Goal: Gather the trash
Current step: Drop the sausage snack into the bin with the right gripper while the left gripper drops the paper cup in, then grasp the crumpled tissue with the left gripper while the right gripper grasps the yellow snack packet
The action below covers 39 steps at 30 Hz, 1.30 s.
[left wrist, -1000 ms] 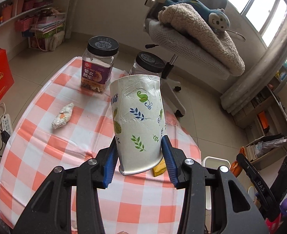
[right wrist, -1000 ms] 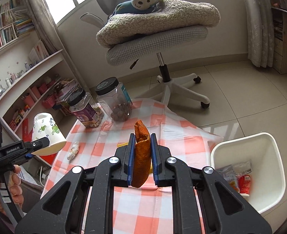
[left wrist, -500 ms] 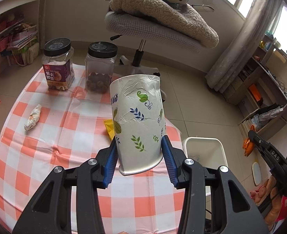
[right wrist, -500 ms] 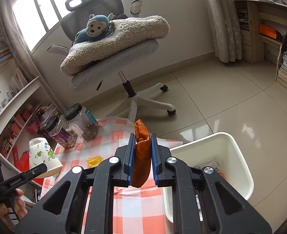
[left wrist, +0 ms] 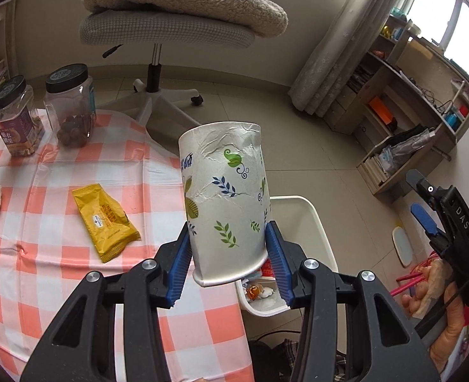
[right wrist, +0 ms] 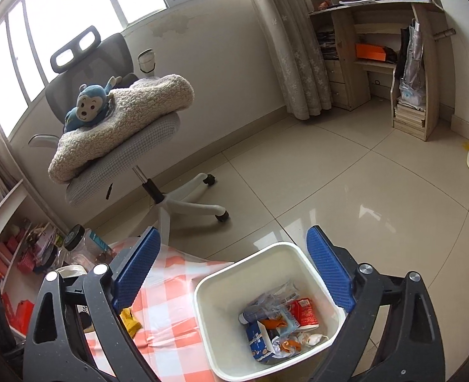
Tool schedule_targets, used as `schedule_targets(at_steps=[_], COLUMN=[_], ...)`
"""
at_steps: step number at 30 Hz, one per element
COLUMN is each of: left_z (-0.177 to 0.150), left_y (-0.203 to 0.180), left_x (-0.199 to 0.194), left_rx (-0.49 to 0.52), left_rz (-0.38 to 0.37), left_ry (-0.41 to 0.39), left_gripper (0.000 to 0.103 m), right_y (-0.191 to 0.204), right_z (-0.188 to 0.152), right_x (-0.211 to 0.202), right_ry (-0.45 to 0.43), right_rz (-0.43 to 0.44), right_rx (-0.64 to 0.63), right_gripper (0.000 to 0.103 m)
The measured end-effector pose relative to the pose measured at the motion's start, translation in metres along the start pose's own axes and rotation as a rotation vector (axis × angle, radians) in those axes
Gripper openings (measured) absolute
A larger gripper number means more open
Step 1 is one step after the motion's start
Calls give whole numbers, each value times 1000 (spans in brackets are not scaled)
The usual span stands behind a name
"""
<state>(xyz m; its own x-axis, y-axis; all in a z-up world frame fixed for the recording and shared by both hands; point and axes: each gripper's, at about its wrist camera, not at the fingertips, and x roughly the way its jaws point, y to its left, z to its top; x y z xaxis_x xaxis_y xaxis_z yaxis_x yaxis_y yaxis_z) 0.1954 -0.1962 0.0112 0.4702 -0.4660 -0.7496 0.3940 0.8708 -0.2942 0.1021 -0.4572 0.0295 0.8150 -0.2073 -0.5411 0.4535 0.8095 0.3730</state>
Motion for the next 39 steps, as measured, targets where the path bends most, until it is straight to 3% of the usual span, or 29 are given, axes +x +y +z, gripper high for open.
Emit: schedule_targets(at_steps=[10,14,17,30,34,39], left_z=[-11,-12,-12,-1,1,12], left_y=[-62,-76,-69,4,50,145], left_x=[51,62,60,8,9,21], left_rx=[90,117,102,69,44,-71], left_rz=[-74,-68,-57,206,362,531], left_ry=[64,42,37,-154,-133,-19], left_gripper=[50,76,76,84,87,88], right_y=[-32,-39,-34,62,96,141], right_z=[15,16,14,-23,-37,-56], right_x=[-13,-13,-13,11,21,35], right_ry=[-70,-67,-65,-36,-3,27], right_rz=[-85,-94,-105,-204,-163,-115], right_rx=[24,44,32,-289,-341,-403], right_gripper=[95,96,96,96,96,96])
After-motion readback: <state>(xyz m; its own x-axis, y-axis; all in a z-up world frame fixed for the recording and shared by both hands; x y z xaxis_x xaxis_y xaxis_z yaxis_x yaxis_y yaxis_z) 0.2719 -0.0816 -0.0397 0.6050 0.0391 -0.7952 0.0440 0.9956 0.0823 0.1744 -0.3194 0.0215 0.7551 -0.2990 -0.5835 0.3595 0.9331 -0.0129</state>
